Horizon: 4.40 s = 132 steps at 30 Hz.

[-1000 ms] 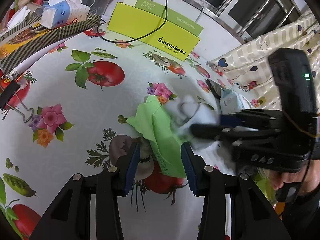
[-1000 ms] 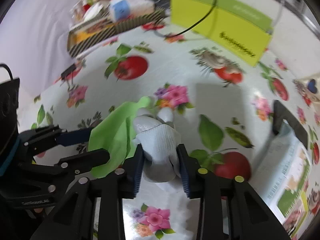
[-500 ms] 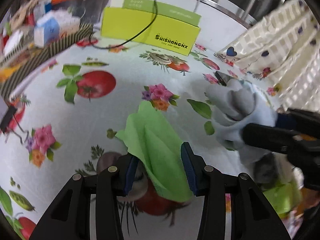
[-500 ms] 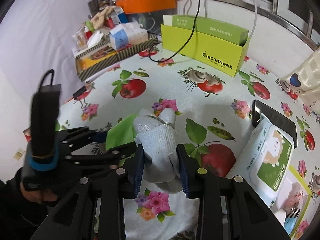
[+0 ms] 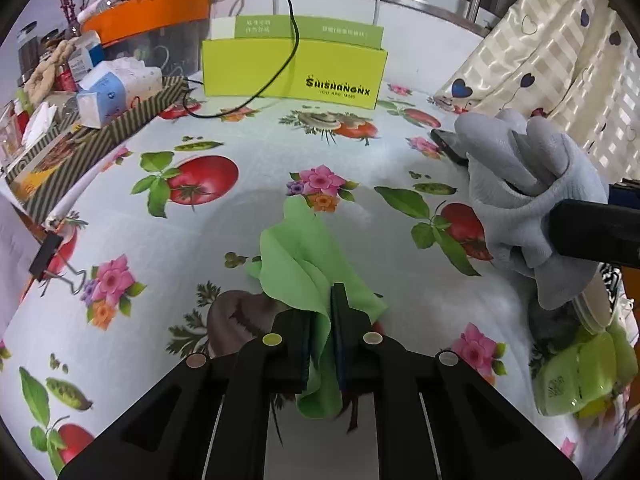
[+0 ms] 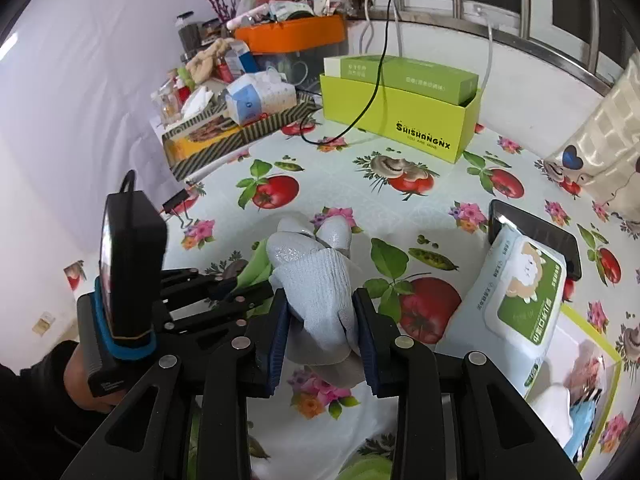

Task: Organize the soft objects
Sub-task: 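Carry the green cloth and white glove over the white tray with both grippers, then lower the white glove into the tray and open the right gripper, then lower the green cloth into the tray and open the left gripper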

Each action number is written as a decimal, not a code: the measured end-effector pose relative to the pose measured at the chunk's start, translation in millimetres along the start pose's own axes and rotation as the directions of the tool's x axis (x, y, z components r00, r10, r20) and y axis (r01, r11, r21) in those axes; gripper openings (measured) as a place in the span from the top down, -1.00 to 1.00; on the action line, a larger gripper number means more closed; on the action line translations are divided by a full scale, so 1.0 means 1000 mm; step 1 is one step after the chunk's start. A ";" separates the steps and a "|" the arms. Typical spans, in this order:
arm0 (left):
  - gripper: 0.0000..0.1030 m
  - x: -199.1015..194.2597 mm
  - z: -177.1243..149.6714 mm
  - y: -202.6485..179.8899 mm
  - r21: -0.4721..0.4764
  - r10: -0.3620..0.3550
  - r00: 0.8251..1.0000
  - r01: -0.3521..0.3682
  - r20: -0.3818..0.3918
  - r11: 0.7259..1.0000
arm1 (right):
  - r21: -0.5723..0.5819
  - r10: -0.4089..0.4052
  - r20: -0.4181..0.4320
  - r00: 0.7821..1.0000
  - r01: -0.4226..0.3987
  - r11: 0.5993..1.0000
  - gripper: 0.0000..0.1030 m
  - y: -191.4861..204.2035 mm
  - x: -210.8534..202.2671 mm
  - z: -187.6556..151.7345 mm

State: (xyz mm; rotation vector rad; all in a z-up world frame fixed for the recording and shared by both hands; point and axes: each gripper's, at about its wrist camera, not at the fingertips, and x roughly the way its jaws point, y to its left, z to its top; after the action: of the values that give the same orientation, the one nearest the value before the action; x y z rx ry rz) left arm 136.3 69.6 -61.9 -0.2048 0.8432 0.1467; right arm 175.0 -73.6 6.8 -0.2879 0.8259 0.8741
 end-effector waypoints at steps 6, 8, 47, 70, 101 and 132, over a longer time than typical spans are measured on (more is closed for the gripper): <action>0.82 -0.026 -0.003 0.001 -0.006 -0.013 0.999 0.013 0.045 1.000 | 0.027 0.005 0.024 1.000 -0.006 1.000 0.41 0.003 -0.011 -0.009; 0.83 -0.034 -0.004 0.000 -0.005 -0.018 0.998 0.018 0.059 1.000 | 0.034 0.009 0.035 0.999 -0.010 0.999 0.41 0.006 -0.016 -0.012; 0.82 -0.116 0.005 -0.061 0.101 -0.267 0.948 0.252 0.173 0.962 | 0.269 -0.133 0.282 0.950 0.055 0.962 0.41 -0.057 -0.140 -0.076; 0.82 -0.124 0.008 -0.159 0.283 -0.411 0.905 0.368 0.110 0.886 | 0.448 -0.280 0.277 0.919 0.134 0.884 0.41 -0.137 -0.174 -0.130; 0.82 -0.087 -0.007 -0.226 0.355 -0.421 0.907 0.404 -0.031 0.843 | 0.527 -0.243 0.127 0.962 0.142 0.838 0.20 -0.203 -0.092 -0.163; 0.82 -0.044 -0.040 -0.278 0.398 -0.406 0.885 0.465 -0.227 0.791 | 0.544 -0.280 0.265 0.923 0.096 0.833 0.08 -0.169 -0.159 -0.208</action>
State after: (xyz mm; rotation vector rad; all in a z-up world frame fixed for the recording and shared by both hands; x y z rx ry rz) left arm 136.9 -211.9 -20.4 0.0264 0.9158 -0.5042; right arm 139.3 -381.4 -29.8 0.2565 0.6684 0.4593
